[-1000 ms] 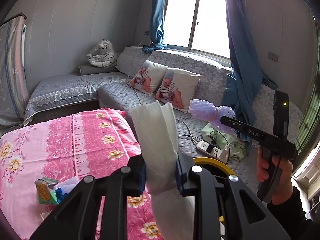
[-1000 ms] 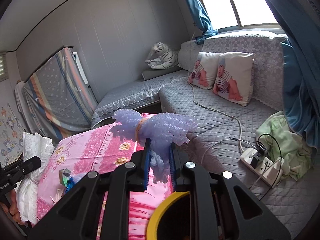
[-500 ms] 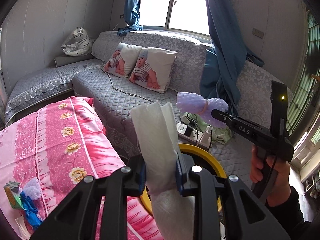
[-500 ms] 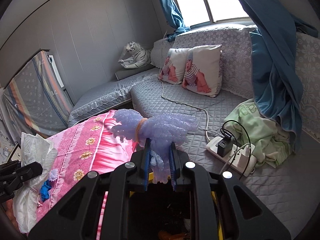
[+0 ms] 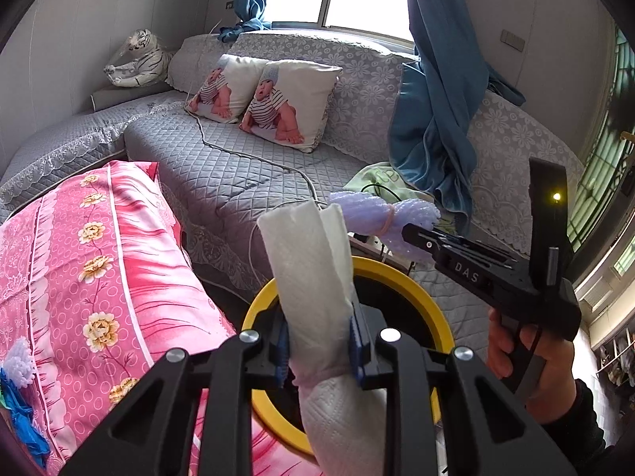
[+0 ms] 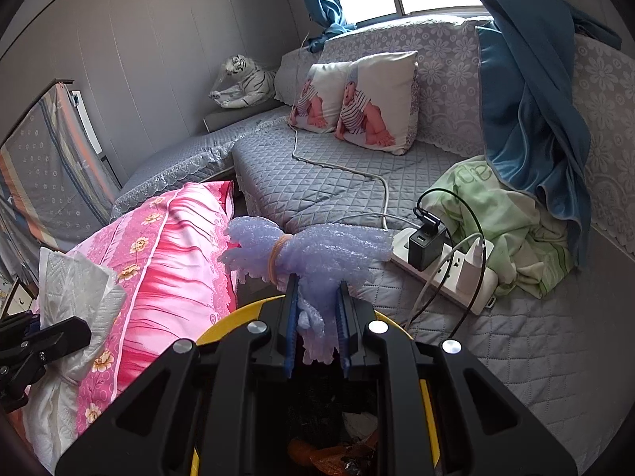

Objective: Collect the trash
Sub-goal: 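Carry the tissue roll and mesh puff over the yellow bin, then open both tools to drop the tissue and mesh puff into the bin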

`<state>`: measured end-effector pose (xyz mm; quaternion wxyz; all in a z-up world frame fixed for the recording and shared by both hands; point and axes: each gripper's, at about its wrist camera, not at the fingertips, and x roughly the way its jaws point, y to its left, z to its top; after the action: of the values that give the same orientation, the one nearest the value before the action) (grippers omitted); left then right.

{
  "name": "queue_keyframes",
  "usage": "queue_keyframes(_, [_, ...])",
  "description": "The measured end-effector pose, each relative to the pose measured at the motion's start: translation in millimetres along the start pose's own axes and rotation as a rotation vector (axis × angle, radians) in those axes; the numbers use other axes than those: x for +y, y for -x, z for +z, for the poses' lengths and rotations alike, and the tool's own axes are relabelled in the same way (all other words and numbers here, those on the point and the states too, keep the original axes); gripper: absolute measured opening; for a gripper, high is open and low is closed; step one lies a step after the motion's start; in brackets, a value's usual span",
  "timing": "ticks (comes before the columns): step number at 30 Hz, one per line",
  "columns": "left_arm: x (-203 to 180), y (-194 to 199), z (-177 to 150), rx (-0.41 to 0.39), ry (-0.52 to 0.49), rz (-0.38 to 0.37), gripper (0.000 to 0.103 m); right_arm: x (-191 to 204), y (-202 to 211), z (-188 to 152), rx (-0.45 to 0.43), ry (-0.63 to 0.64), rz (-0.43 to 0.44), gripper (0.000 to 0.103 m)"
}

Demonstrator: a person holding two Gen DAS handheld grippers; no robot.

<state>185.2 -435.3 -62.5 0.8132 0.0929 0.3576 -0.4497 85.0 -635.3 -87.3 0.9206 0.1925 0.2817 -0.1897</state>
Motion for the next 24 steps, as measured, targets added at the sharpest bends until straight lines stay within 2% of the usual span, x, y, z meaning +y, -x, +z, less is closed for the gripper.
queue_keyframes(12, [-2.6,-40.6,-16.2,0.061,-0.001,-0.023,0.023,-11.0,-27.5,-31.4,0.106,-0.01,-0.009,0.016])
queue_keyframes(17, [-3.9,-52.9,-20.4,0.083,0.009,-0.01,0.023,-13.7,-36.4,-39.0,0.142,-0.004,-0.023,0.016])
queue_keyframes(22, [-1.2,-57.2,-24.0,0.093,0.021,-0.012,0.033,-15.2,-42.0,-40.9,0.166,-0.009,-0.018,0.019])
queue_keyframes(24, [-0.4,-56.7,-24.4,0.09,0.026,-0.013,0.04,-16.9,-43.8,-40.9,0.173,-0.019,-0.018,0.02])
